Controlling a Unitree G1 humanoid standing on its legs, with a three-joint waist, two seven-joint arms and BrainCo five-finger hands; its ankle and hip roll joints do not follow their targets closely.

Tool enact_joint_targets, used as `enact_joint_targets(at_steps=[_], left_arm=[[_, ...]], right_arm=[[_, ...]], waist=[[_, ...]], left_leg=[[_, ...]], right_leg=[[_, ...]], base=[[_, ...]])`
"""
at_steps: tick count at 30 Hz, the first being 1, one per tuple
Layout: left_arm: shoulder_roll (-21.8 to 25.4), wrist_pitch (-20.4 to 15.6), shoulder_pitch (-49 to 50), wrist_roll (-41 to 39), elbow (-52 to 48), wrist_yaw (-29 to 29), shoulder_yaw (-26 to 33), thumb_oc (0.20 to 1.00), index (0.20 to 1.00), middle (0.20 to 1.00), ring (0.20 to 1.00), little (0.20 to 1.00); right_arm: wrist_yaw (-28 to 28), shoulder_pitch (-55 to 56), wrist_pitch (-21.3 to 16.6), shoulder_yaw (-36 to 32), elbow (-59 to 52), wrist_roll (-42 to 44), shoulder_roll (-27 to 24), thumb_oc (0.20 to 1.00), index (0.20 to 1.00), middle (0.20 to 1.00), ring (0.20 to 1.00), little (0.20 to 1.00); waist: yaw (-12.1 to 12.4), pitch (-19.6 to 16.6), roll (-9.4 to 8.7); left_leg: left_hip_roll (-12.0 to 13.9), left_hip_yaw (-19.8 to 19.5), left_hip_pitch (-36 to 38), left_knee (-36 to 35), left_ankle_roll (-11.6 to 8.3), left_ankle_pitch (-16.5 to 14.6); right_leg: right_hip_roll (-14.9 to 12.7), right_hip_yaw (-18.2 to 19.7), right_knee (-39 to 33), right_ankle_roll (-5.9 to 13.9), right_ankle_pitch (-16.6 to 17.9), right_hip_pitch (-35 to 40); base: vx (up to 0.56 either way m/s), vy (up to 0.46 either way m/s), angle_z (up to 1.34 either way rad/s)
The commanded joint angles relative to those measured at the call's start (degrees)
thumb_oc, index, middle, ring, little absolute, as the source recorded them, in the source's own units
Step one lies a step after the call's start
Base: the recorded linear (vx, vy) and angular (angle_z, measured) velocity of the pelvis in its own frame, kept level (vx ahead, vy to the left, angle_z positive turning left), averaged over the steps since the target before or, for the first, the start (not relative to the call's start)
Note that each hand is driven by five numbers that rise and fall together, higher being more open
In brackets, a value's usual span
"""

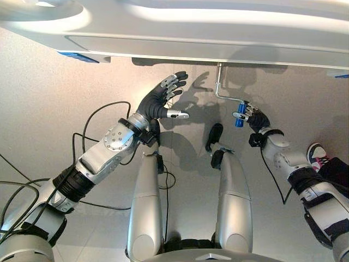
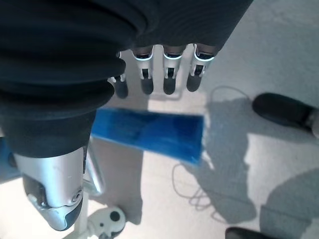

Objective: Raise the hospital bed

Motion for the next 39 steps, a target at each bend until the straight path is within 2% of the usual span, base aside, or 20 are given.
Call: enact_joint_targets(at_steps=[1, 9, 18, 25, 26, 27, 35, 37, 38, 39], left_arm=[[2.79, -1.81, 0.81, -0.17, -7.78, -0.41, 0.86, 1.0, 1.0, 1.0, 1.0, 1.0], [2.94, -1.93, 0.67, 0.71, -8.26, -0.18, 0.4, 1.0, 1.0, 1.0, 1.0, 1.0], [1.83, -1.95, -0.66, 0.56, -8.35, -0.48, -0.79, 1.0, 1.0, 1.0, 1.0, 1.0], [-1.03, -1.76, -1.79, -0.59, -7.32, -0.18, -0.55, 1.0, 1.0, 1.0, 1.0, 1.0], [-1.0, -1.75, -1.78, -0.58, -7.32, -0.18, -0.53, 1.0, 1.0, 1.0, 1.0, 1.0], [-2.36, -1.58, -1.57, -0.72, -7.18, 0.06, -0.19, 1.0, 1.0, 1.0, 1.0, 1.0], [-4.6, -1.52, -0.89, -0.77, -6.59, 0.94, 1.38, 1.0, 1.0, 1.0, 1.0, 1.0], [-4.61, -1.51, -0.31, -0.82, -6.69, 1.16, 1.8, 1.0, 1.0, 1.0, 1.0, 1.0], [-4.52, -1.52, -0.25, -0.56, -6.64, 1.35, 1.94, 1.0, 1.0, 1.0, 1.0, 1.0], [-4.52, -1.52, -0.25, -0.56, -6.64, 1.36, 1.95, 1.0, 1.0, 1.0, 1.0, 1.0]], right_arm=[[0.76, -0.9, -0.92, 1.02, -2.48, -0.97, -3.77, 1.0, 1.0, 1.0, 1.0, 1.0], [1.89, -3.29, -0.27, 3.67, -2.22, -1.86, -6.23, 1.0, 1.0, 1.0, 1.0, 1.0], [3.02, -5.64, 1.1, 6.66, 3.45, -1.83, -3.28, 1.0, 1.0, 1.0, 1.0, 1.0], [1.76, -6.75, 1.92, 6.04, 13.44, -3.21, 5.58, 1.0, 1.0, 1.0, 1.0, 1.0], [1.78, -6.79, 1.9, 6.06, 13.49, -3.22, 5.62, 1.0, 1.0, 1.0, 1.0, 1.0], [1.26, -6.82, 2.23, 5.74, 15.84, -3.77, 8.13, 1.0, 1.0, 1.0, 1.0, 1.0], [0.46, -7.73, 2.08, 4.93, 18.58, -3.45, 12.86, 1.0, 1.0, 1.0, 1.0, 1.0], [0.14, -7.47, 1.82, 4.74, 17.2, -3.2, 13.13, 0.793, 0.793, 0.793, 0.793, 0.793], [-0.47, -7.74, 1.33, 4.57, 16.16, -3.19, 12.97, 0.285, 0.285, 0.285, 0.285, 0.285], [-0.49, -7.73, 1.34, 4.57, 16.13, -3.2, 12.97, 0.209, 0.209, 0.209, 0.209, 0.209]], waist=[[0.16, -1.09, -0.31], [0.23, -1.09, -0.31], [0.72, -1.09, 0.46], [1.5, -1.09, 1.4], [1.49, -1.09, 1.37], [1.74, -1.09, 1.64], [1.88, -1.09, 1.94], [1.74, -1.09, 1.85], [1.72, -1.09, 1.82], [1.72, -1.09, 1.81]], left_leg=[[0.25, 1.03, -0.06, 2.43, 2.35, -3.76], [0.4, 1.09, -0.46, 2.7, 2.34, -3.76], [0.29, 1.24, -0.69, 2.85, 2.36, -3.67], [0.08, 1.26, -0.83, 3.23, 2.52, -3.74], [0.08, 1.26, -0.83, 3.23, 2.52, -3.75], [-0.01, 1.33, -0.81, 3.17, 2.56, -3.73], [0.02, 1.71, -0.83, 3.24, 2.73, -3.95], [0.1, 1.8, -0.93, 3.22, 2.78, -3.92], [0.1, 1.81, -0.83, 3.02, 2.81, -3.93], [0.1, 1.82, -0.83, 3.02, 2.81, -3.92]], right_leg=[[-0.93, 1.05, -5.32, 5.04, 5.38, 1.8], [-0.98, 0.98, -5.21, 5.0, 5.45, 1.63], [-1.03, 1.06, -5.11, 4.86, 5.55, 1.43], [-1.0, 1.24, -4.77, 4.85, 5.59, 1.07], [-1.0, 1.25, -4.76, 4.85, 5.59, 1.06], [-0.98, 1.24, -4.83, 4.79, 5.52, 1.12], [-0.87, 1.55, -4.64, 4.75, 5.46, 0.76], [-0.88, 1.6, -4.62, 4.75, 5.45, 0.64], [-0.82, 1.65, -4.76, 4.77, 5.49, 0.63], [-0.82, 1.66, -4.77, 4.77, 5.49, 0.62]], base=[[0.0, 0.0, 0.0], [0.0, 0.0, 0.0], [0.0, 0.0, 0.0], [0.0, 0.0, 0.0], [0.0, 0.0, 0.0], [0.0, 0.0, 0.0], [0.0, 0.001, -0.02], [0.01, 0.005, -0.04], [0.0, 0.008, -0.04], [0.01, 0.016, -0.05]])
